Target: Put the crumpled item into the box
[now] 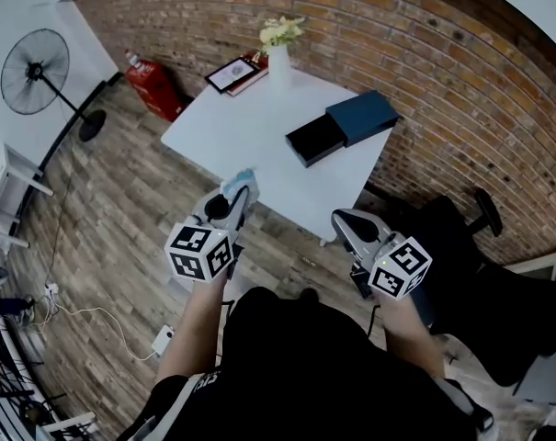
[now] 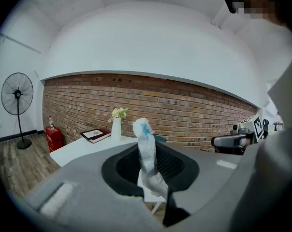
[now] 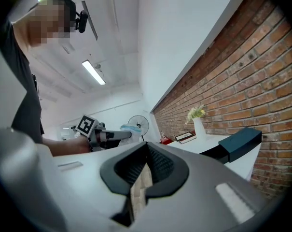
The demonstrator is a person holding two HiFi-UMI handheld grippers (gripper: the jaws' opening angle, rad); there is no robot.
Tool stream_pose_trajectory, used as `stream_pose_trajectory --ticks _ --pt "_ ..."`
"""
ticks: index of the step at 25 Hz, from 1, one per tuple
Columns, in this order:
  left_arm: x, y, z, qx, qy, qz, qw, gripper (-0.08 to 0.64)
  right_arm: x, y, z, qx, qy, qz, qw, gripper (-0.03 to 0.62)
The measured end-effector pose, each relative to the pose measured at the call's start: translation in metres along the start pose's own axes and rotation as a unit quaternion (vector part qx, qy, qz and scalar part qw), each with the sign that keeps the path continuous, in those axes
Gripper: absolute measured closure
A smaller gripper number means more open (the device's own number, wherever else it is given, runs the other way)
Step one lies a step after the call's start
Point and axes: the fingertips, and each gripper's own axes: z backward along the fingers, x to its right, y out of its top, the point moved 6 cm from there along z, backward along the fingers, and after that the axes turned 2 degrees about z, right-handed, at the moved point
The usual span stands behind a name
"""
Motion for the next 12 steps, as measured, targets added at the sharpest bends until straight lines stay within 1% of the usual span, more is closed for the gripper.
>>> stream_pose_trajectory --ticks 4,7,9,12 --pt "-0.009 0.001 -0.029 -0.004 -0.019 0.004 0.9998 0.492 0.025 -0.003 -0.005 -0.008 -0.028 -0.008 1.0 0.597" --pt "-0.022 -0.001 -0.055 -0.007 -0.038 0.013 0.9992 0.492 0.044 0.003 -0.012 -0.007 -0.055 -0.013 0.998 0.595" --pt "-0.035 0.0 -0.075 -0.01 -0.051 0.016 0.9985 0.492 0.059 0.008 -0.021 -0.01 -0.073 -0.007 0.997 0.596" --pt "-0.062 0.007 -0.107 -0.015 -0.072 0.01 0.9972 0.492 0.084 0.019 -0.043 -0.008 -0.102 0.001 0.995 0.596"
